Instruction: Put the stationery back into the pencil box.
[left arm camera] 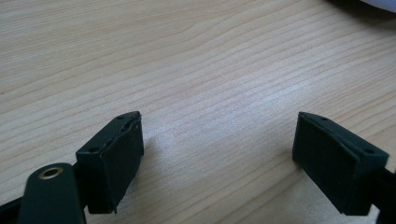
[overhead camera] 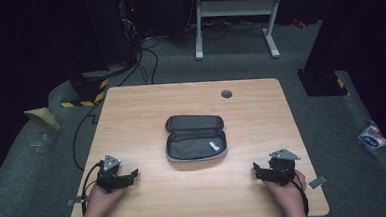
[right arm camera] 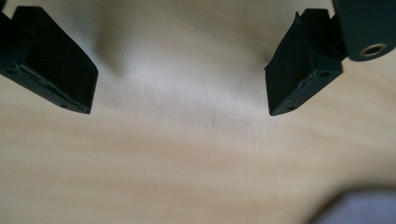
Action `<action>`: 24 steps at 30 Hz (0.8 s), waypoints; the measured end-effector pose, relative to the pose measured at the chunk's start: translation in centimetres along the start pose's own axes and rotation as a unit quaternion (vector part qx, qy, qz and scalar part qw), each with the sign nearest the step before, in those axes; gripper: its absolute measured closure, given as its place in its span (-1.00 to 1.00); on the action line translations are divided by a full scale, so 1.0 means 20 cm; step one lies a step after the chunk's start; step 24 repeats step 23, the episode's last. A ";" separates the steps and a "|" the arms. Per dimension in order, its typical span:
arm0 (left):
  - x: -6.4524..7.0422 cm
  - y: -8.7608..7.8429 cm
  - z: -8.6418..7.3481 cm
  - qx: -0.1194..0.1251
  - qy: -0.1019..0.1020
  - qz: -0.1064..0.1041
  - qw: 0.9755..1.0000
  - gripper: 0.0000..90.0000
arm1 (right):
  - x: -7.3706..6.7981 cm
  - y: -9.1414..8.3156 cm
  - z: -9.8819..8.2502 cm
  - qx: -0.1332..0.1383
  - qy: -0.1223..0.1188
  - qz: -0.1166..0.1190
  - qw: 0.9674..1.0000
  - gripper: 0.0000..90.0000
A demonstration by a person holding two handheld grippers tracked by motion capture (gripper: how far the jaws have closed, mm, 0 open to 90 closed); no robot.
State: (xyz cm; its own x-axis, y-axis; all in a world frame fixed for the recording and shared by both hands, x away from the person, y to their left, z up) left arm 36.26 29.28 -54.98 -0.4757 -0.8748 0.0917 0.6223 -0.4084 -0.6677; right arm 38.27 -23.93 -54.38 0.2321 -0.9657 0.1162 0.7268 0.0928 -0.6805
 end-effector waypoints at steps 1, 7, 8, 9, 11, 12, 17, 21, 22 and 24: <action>0.00 0.00 0.00 0.000 0.000 0.000 1.000 -0.63 | 0.00 0.01 -0.01 -0.017 0.000 0.001 1.000 -0.80; 0.00 0.00 0.00 0.000 0.000 0.000 1.000 -0.63 | -0.03 0.01 0.00 -0.016 0.016 -0.018 1.000 -0.75; 0.00 0.00 0.00 0.000 0.000 0.000 1.000 -0.63 | -0.04 0.01 0.00 -0.015 0.009 -0.011 1.000 -0.75; 0.00 0.00 0.00 0.000 0.000 0.000 1.000 -0.63 | -0.04 0.01 0.00 -0.015 0.006 -0.009 1.000 -0.75; 0.00 0.00 0.00 0.000 0.000 0.000 1.000 -0.63 | -0.05 0.01 0.00 -0.014 0.008 -0.010 1.000 -0.74; 0.00 0.00 0.00 0.000 0.000 0.000 1.000 -0.63 | -0.05 0.01 0.00 -0.015 0.008 -0.010 1.000 -0.74; 0.00 0.00 0.00 0.000 0.000 0.001 1.000 -0.63 | -0.05 0.01 0.00 -0.015 0.008 -0.009 1.000 -0.74; 0.00 0.00 0.00 0.000 0.000 0.000 1.000 -0.63 | -0.05 0.01 0.00 -0.015 0.008 -0.010 1.000 -0.74; 0.00 0.00 0.00 0.000 0.001 0.000 1.000 -0.63 | -0.04 0.01 0.00 -0.015 0.009 -0.010 1.000 -0.74; 0.00 0.00 0.00 -0.001 0.001 0.000 1.000 -0.63 | -0.04 0.01 0.00 -0.015 0.009 -0.010 1.000 -0.74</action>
Point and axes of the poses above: each handheld gripper's, and its own axes: y roughly forward along the jaws, z roughly out of its top, x roughly to its right, the point moved 3 cm from there along y, roughly forward along the jaws, and after that the axes turned 8 degrees about -z, right-handed, at the moved point
